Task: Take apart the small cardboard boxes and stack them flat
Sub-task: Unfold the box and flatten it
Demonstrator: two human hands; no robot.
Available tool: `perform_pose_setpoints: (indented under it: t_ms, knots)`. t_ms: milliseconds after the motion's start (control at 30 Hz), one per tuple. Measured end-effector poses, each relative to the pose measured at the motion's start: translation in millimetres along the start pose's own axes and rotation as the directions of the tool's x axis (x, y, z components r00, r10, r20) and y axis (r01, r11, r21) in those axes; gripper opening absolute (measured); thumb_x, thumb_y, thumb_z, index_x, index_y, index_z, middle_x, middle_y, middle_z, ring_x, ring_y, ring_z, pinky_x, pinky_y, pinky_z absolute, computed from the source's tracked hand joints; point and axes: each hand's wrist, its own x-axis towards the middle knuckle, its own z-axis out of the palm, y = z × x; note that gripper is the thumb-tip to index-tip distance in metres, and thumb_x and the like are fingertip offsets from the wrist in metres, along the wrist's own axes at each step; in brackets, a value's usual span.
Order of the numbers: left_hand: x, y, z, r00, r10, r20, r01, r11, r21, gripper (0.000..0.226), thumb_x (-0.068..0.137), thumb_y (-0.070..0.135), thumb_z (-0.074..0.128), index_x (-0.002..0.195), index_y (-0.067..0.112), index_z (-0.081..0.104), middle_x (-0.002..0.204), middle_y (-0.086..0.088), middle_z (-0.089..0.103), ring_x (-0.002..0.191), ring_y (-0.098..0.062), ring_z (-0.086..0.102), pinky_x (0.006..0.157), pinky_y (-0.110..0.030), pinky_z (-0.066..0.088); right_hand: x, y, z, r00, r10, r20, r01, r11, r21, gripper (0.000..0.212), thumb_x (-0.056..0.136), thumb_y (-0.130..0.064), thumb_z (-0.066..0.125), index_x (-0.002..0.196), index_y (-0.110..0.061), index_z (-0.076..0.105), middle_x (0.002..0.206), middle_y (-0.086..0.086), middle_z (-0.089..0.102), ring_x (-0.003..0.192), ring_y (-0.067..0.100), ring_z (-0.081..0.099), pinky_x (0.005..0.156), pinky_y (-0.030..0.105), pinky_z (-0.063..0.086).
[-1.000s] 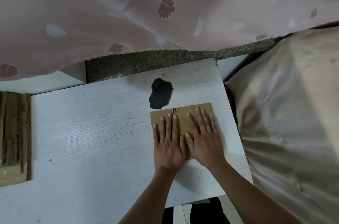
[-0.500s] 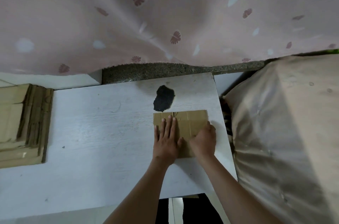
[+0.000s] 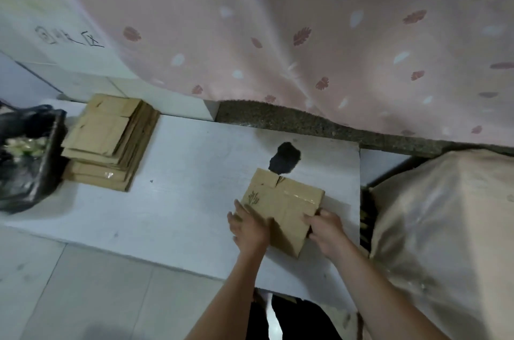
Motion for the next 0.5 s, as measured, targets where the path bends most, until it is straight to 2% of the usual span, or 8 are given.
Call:
perform_pose_setpoints:
  t_ms: [33,100,133,200,267,333,400,500]
  knots:
    - [-6,-2,-11,0.996,-0.080,0.029,0.083,0.985,-0.152,0.107,0.088,0.037,0.074,0.159,0.021,-0.005,0.162,-0.020,0.008,0.146,-0.040,0.021,0.115,-0.054,0.033,-12,-2,2,0.999,-0.005,0.041,0.003,0.998,0.055,0.016,0.090,0.005,0.065,0.097,-0.010,0.066,0.102,0.010,0.072,0.089,0.023,0.069,0.071,0.034,0.057]
    - [-21,-11,-33,0.975,-0.183,0.129,0.221,0.878,-0.425,0.108,0.087,0.034,0.077,0.159,0.016,-0.001,0.156,-0.021,0.026,0.138,-0.040,0.037,0.110,-0.052,0.040,-38,-2,7,0.990,-0.028,0.136,0.004,0.986,0.169,0.022,0.090,0.008,0.063,0.106,-0.007,0.065,0.106,0.011,0.071,0.096,0.025,0.068,0.074,0.034,0.056]
    - [-31,-14,-45,0.962,-0.194,0.193,0.267,0.816,-0.512,0.103,0.088,0.034,0.076,0.159,0.013,0.005,0.152,-0.020,0.034,0.133,-0.039,0.044,0.107,-0.051,0.044,-52,-2,11,0.981,-0.043,0.189,0.000,0.975,0.222,0.025,0.090,0.009,0.062,0.110,-0.006,0.064,0.107,0.012,0.071,0.097,0.024,0.068,0.075,0.034,0.056]
    - [-52,-21,-64,0.944,-0.153,0.294,0.306,0.739,-0.600,0.082,0.089,0.031,0.075,0.151,0.005,0.029,0.137,-0.018,0.053,0.117,-0.034,0.059,0.094,-0.048,0.054,-79,-1,18,0.959,-0.052,0.279,-0.025,0.964,0.265,0.028,0.090,0.011,0.061,0.112,-0.007,0.062,0.107,0.012,0.072,0.093,0.022,0.070,0.070,0.031,0.057]
    - [-70,-34,-77,0.956,-0.065,0.286,0.253,0.676,-0.692,0.055,0.089,0.024,0.075,0.133,0.001,0.053,0.116,-0.015,0.068,0.100,-0.030,0.067,0.074,-0.039,0.060,-104,4,25,0.930,-0.046,0.365,-0.047,0.969,0.241,0.029,0.090,0.011,0.061,0.113,-0.007,0.061,0.106,0.012,0.072,0.089,0.021,0.071,0.065,0.029,0.059]
    - [-91,-49,-94,0.978,0.007,0.209,0.162,0.608,-0.777,0.039,0.089,0.017,0.075,0.123,0.003,0.061,0.106,-0.013,0.073,0.091,-0.027,0.070,0.061,-0.032,0.057,-131,12,32,0.902,-0.057,0.428,-0.036,0.978,0.206,0.031,0.088,0.011,0.063,0.114,-0.006,0.060,0.107,0.014,0.073,0.088,0.022,0.073,0.065,0.029,0.060]
    - [-110,-62,-113,0.992,0.031,0.119,0.080,0.580,-0.811,0.037,0.086,0.013,0.078,0.119,0.007,0.063,0.103,-0.010,0.074,0.090,-0.026,0.071,0.060,-0.031,0.056,-149,19,36,0.888,-0.070,0.455,-0.011,0.985,0.172,0.032,0.088,0.008,0.064,0.117,-0.004,0.060,0.109,0.015,0.073,0.094,0.025,0.072,0.068,0.031,0.061]
    - [-139,-90,-138,0.999,0.027,0.022,0.004,0.526,-0.850,0.035,0.084,0.011,0.079,0.115,0.016,0.062,0.103,-0.004,0.073,0.091,-0.025,0.071,0.065,-0.038,0.060,-170,25,36,0.870,-0.095,0.484,0.070,0.995,0.069,0.031,0.092,0.002,0.063,0.123,0.001,0.058,0.115,0.017,0.070,0.104,0.029,0.068,0.073,0.032,0.060]
